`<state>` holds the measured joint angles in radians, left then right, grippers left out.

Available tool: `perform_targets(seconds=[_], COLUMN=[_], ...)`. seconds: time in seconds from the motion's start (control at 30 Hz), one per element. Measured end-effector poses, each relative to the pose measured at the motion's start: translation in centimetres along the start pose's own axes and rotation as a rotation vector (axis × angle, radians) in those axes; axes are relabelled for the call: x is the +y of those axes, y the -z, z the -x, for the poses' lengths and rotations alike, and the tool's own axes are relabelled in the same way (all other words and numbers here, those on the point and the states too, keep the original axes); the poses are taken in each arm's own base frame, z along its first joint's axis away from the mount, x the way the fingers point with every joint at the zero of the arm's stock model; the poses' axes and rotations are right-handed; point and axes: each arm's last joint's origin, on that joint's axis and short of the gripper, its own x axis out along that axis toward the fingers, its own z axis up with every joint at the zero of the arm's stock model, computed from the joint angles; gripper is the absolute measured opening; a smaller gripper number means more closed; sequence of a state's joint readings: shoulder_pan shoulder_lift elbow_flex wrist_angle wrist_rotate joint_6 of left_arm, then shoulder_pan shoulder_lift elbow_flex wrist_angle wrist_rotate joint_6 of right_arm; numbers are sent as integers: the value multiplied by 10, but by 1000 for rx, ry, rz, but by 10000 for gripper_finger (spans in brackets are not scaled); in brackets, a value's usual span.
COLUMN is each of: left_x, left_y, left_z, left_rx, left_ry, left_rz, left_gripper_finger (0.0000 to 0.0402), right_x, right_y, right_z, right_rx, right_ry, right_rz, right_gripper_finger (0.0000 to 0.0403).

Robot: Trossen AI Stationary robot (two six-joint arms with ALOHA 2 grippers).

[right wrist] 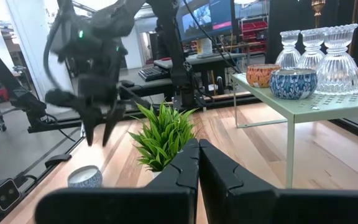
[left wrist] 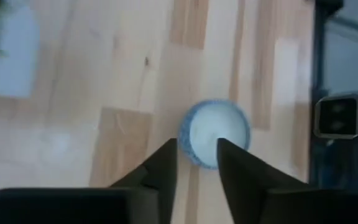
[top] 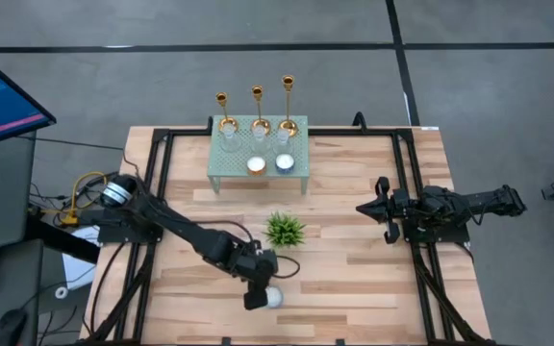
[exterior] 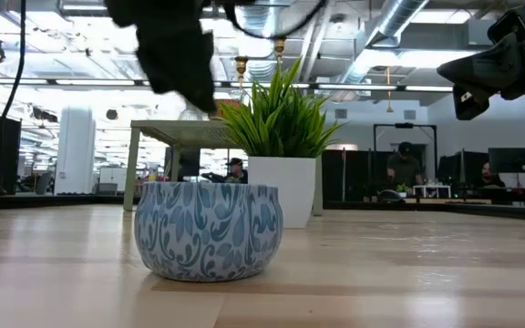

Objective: Pick & Place candle stick holders
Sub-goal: Put the light blue scented candle on the shelf aligned with the other scented candles

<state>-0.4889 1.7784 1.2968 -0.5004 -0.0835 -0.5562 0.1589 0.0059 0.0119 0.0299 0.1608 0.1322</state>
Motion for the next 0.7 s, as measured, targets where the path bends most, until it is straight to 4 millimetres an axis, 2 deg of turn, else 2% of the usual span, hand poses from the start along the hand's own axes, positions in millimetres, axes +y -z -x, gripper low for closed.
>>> perform_targets(seconds=[0.17,0.3,0.43,0.6,0.7], left_x=[0,1,0,3,3], left_y=[8,12,13,18,18], left_z=[-27,-39,-43,-57,-59], left_rx=[54,81,84,122,124], left_ry=[-25,-23,-19,-36,-34], left_rz=[11,22,13,13,20], left_gripper_finger=[167,188,185,164,149], right_x=[0,0,0,0,0], right_y=[0,0,0,0,0], right_z=[0,0,0,0,0], right_rx=[0,0,0,0,0], right_ry=[0,0,0,0,0], right_rz=[0,0,0,0,0], right_gripper_finger=[0,0,0,0,0])
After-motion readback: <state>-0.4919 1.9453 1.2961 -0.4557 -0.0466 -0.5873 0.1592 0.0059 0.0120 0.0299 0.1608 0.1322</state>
